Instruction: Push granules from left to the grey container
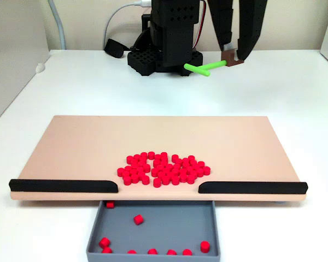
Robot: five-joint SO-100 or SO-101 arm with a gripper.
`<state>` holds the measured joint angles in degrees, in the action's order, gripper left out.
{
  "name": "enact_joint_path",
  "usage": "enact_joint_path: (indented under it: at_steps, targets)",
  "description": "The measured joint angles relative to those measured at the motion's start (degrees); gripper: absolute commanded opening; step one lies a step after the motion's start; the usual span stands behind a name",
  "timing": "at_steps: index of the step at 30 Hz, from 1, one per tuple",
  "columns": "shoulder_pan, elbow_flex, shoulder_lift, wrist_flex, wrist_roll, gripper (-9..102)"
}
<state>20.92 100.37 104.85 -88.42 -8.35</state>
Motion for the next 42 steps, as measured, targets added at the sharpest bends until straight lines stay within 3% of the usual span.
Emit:
enact_joint_path:
  at_steps: [16,23,42]
  targets:
    - [1.67,-22.59,-27.16,0.00,17.84,0]
    - [1.67,-35.07,-36.47,-0.44,21.71,0]
    - [0.44,-48.69,-48.69,-2.55,25.05,0]
